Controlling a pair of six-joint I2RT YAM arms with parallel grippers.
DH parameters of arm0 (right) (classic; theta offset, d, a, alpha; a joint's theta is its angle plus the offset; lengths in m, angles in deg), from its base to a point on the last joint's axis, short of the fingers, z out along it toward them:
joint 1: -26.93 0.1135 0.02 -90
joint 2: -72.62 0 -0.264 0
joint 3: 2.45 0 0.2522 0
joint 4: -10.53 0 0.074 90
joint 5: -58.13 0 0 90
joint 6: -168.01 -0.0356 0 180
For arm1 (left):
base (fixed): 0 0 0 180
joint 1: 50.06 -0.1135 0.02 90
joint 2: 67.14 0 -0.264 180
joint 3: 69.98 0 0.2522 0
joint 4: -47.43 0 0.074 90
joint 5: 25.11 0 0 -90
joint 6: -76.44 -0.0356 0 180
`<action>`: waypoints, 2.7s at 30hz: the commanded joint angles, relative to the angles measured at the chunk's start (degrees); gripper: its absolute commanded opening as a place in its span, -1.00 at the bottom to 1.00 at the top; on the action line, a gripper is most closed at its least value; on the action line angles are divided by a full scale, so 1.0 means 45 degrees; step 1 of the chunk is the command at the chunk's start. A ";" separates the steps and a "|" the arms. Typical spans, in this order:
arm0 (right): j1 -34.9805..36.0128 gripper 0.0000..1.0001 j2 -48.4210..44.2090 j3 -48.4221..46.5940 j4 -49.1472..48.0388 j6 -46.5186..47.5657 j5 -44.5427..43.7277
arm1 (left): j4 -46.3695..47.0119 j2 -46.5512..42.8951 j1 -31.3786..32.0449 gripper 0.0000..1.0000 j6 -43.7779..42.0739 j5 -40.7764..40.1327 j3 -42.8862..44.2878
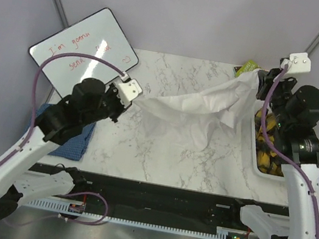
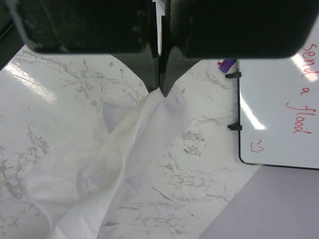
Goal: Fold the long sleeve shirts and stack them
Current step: Flatten the shirt out
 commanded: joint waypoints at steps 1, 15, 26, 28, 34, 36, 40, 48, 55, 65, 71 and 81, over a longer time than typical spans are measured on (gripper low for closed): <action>-0.0079 -1.00 -0.1342 -0.1548 0.0500 0.0266 -0.0157 | -0.2340 -0.0855 -0.0375 -0.96 -0.0622 -0.0448 0.1569; -0.0079 -1.00 -0.1540 -0.4556 0.1421 0.0304 0.0742 | -0.1737 -0.0974 -0.1626 -0.96 -0.1146 -0.3085 0.5244; -0.0079 -1.00 0.0235 -0.3037 -0.1054 0.0969 -0.0232 | 0.1726 0.0334 -0.1781 -0.97 -0.2471 -0.3636 0.4018; -0.0079 -1.00 0.1149 -0.2450 -0.2656 0.0930 -0.0351 | 0.2887 0.1073 -0.2268 -0.96 -0.2612 -0.3206 0.3253; -0.0332 -1.00 0.5053 -0.5254 -0.4964 0.0092 -0.0488 | 0.3849 0.6298 -0.5725 -0.96 0.0138 0.0191 0.7541; -0.0449 -1.00 0.5897 -0.7226 -0.5432 -0.0220 -0.0313 | 0.3559 0.7381 -0.6331 -0.96 0.1135 0.1030 1.0235; -0.0703 -1.00 0.7908 -1.1327 -0.5454 -0.0749 0.0096 | 0.3537 0.9083 -0.6898 -0.96 0.2073 0.1911 1.3891; -0.0743 -1.00 0.5212 -0.9941 -0.6819 -0.0418 0.2419 | 0.4513 0.6609 -0.7758 -0.96 0.1140 0.4136 1.2459; -0.0743 -1.00 -0.0577 0.0063 -0.4192 0.3327 0.5740 | 0.3229 0.0929 -0.7739 -0.96 -0.2543 0.8510 0.1761; -0.0743 -0.03 -0.5115 0.6555 0.6287 1.2386 0.7636 | -0.2960 -0.6148 -0.7739 -0.61 -0.8152 0.8828 -0.7332; -0.0762 0.96 -0.4256 0.4703 0.9935 1.3571 0.7208 | -0.5545 -0.6189 -0.7758 0.44 -0.9586 0.7226 -0.7023; -0.0743 0.82 0.1503 0.3120 0.8472 0.8063 0.5883 | -0.1837 0.1495 -0.7389 0.21 -0.5803 0.6449 -0.4330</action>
